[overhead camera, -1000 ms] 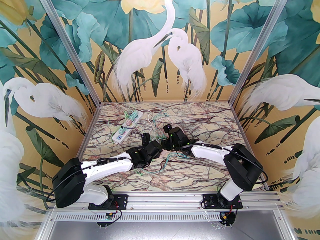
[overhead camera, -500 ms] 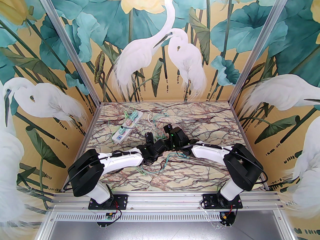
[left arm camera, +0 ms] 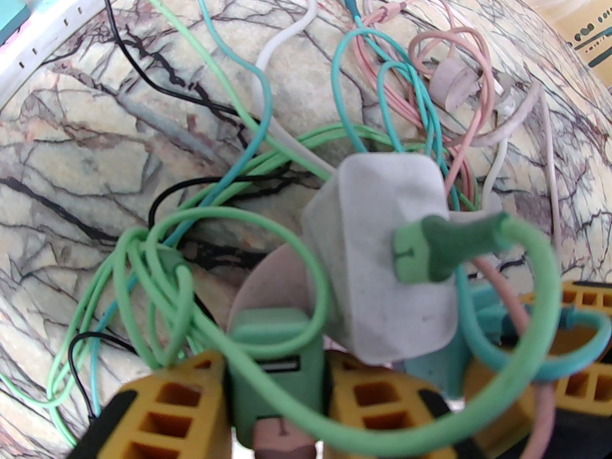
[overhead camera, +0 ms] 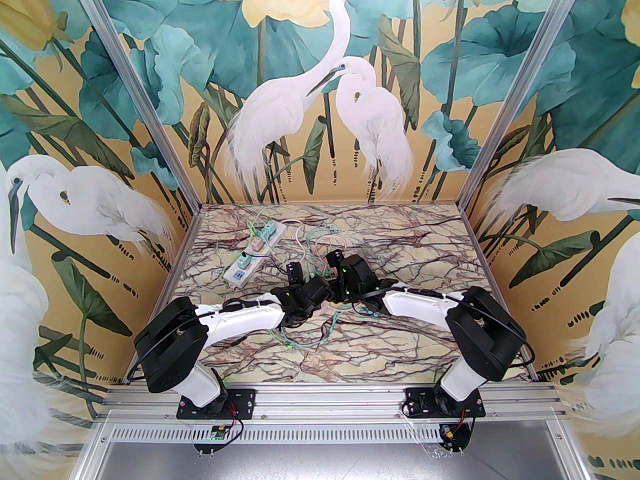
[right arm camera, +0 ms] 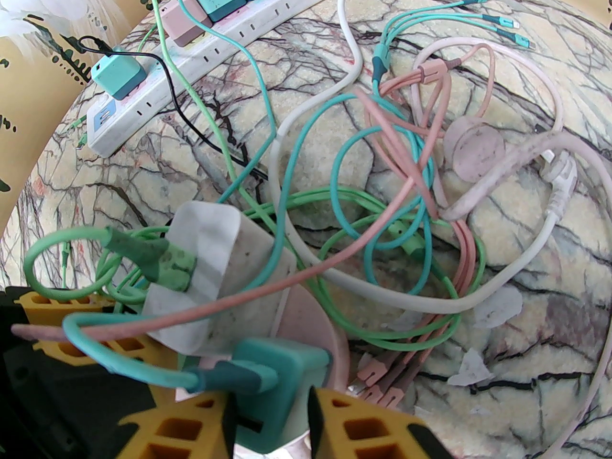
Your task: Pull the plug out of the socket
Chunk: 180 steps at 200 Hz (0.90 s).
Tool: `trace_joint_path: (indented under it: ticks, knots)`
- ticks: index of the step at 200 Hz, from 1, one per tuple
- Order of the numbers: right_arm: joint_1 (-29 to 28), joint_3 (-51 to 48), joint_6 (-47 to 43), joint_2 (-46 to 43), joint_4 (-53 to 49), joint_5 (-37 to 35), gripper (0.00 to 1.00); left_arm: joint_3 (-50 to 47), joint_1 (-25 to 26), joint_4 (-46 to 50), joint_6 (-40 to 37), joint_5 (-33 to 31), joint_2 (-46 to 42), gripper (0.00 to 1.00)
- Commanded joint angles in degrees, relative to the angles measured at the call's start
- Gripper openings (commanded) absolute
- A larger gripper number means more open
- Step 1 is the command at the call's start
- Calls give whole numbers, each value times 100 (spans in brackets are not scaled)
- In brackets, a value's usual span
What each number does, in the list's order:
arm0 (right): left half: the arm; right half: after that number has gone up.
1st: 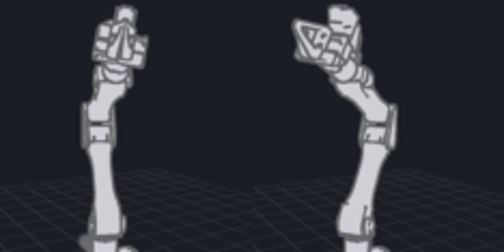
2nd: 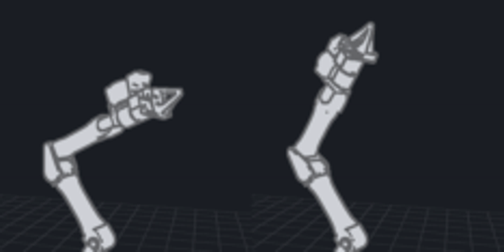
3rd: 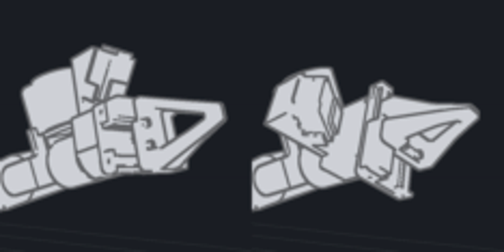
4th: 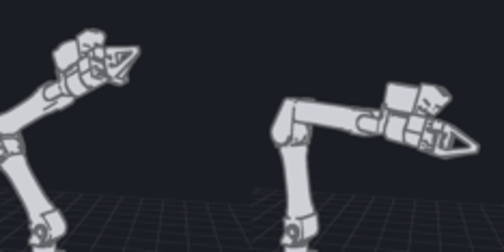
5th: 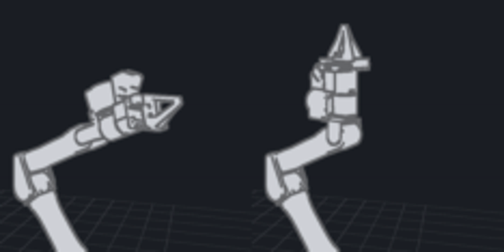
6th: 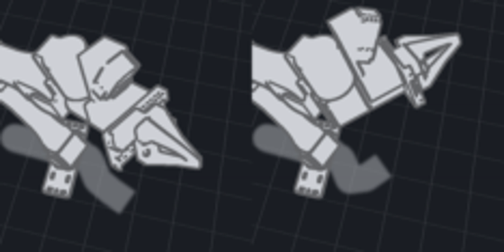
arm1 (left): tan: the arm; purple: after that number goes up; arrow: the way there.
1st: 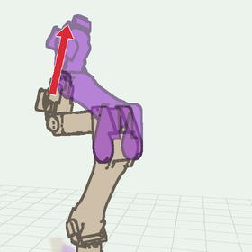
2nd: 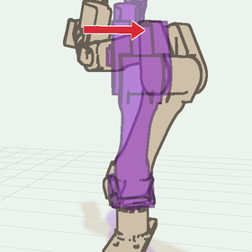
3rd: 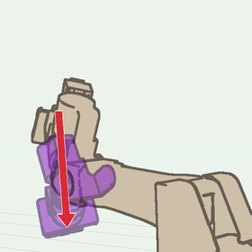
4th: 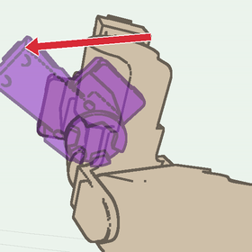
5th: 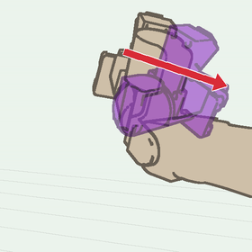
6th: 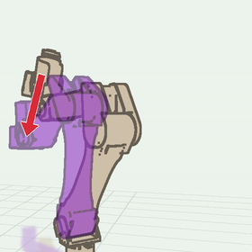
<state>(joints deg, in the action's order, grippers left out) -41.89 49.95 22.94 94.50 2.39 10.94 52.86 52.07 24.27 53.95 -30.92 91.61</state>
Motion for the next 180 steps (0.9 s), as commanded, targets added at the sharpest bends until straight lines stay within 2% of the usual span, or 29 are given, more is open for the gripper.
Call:
trace_joint_path:
  ticks: [1, 41, 86, 107, 126, 161, 180]
  knots:
    - [-21, -54, 158, 182, -237, 101, 33, -123, -92, -17, -135, 42, 49, 28]
    - [-30, -219, 279, 126, -350, -11, 33, 83, -79, 49, -222, 122, 186, 24]
    - [-30, -190, 453, 381, -407, -73, 32, 762, 227, 687, -346, -319, 522, 22]
    - [-39, -187, 496, 435, -460, -104, 32, 806, 252, 738, -339, -320, 563, 22]
    - [-58, -210, 510, 420, -510, -194, 32, 636, 202, 524, -296, -134, 437, 21]
    - [-66, -202, 526, 432, -561, -268, 31, -148, -223, -271, 17, 709, -341, 21]
    - [-65, -180, 527, 456, -580, -262, 31, -388, -336, -423, 81, 815, -756, 21]
